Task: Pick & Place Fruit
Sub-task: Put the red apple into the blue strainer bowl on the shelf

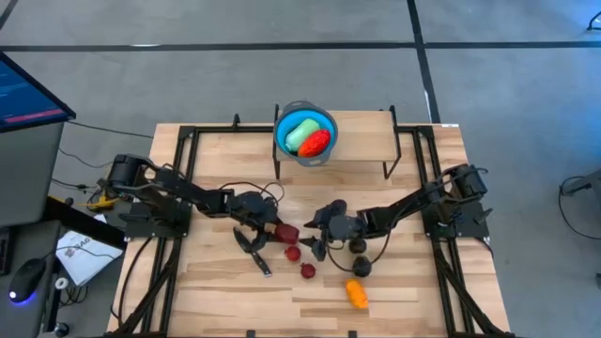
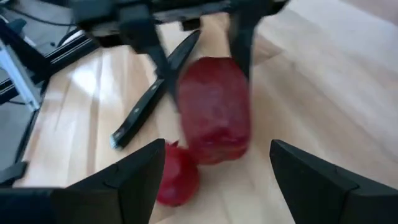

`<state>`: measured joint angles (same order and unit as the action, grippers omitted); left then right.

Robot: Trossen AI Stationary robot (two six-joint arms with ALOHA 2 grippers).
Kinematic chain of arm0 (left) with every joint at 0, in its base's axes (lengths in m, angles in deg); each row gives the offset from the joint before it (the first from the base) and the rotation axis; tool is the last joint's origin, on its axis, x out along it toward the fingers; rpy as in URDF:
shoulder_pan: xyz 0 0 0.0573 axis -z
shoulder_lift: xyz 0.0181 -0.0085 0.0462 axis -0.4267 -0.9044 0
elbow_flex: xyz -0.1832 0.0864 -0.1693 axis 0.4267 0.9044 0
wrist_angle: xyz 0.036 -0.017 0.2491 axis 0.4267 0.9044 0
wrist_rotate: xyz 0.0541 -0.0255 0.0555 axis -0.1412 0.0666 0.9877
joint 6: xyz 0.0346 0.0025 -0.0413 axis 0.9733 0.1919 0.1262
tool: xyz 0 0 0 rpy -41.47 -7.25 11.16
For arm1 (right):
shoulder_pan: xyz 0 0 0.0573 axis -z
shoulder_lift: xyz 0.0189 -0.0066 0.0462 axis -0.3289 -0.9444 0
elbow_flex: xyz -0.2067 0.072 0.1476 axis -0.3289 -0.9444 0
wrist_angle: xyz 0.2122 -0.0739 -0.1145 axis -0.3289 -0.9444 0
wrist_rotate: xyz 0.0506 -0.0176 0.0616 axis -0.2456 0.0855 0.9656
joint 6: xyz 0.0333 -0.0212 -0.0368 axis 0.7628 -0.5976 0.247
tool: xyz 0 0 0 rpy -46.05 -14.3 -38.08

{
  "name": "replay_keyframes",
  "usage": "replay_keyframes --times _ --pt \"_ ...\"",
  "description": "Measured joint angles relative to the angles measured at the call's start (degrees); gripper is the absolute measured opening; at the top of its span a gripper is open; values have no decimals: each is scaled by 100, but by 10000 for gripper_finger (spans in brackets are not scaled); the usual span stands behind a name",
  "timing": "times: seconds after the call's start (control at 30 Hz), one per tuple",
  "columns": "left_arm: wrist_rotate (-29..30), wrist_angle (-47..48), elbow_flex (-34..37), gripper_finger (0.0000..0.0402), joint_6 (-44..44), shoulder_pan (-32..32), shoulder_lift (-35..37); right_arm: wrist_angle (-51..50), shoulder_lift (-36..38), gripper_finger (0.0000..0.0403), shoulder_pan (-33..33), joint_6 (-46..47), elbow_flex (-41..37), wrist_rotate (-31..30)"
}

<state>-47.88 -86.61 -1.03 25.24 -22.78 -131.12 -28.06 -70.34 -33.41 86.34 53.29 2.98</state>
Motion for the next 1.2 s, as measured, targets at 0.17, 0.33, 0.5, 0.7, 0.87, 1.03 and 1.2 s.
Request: replay_keyframes --times 0.17,0.33,0.5,0.7,0.87,1.03,1.2 --pt "-63 429 4 234 -740 -39 703 -556 0 283 78 -1062 362 139" --pt "-154 1361 0 246 -1597 -206 1394 -1632 0 283 74 -2623 1151 -15" --pt "-111 1750 0 263 -2178 -346 1731 -2065 0 283 128 -3572 1660 -382" --pt "-82 1757 2 253 -2623 -518 1772 -2050 0 283 166 -4492 1926 -426" --pt "-32 1751 2 259 -2713 -600 1772 -2012 0 283 294 -4436 1985 -421" --pt "-25 1749 2 258 -2713 -612 1772 -1898 0 283 506 -3729 1982 -45" --pt "-25 1741 2 260 -2713 -612 1772 -1839 0 304 533 -4443 1982 -10"
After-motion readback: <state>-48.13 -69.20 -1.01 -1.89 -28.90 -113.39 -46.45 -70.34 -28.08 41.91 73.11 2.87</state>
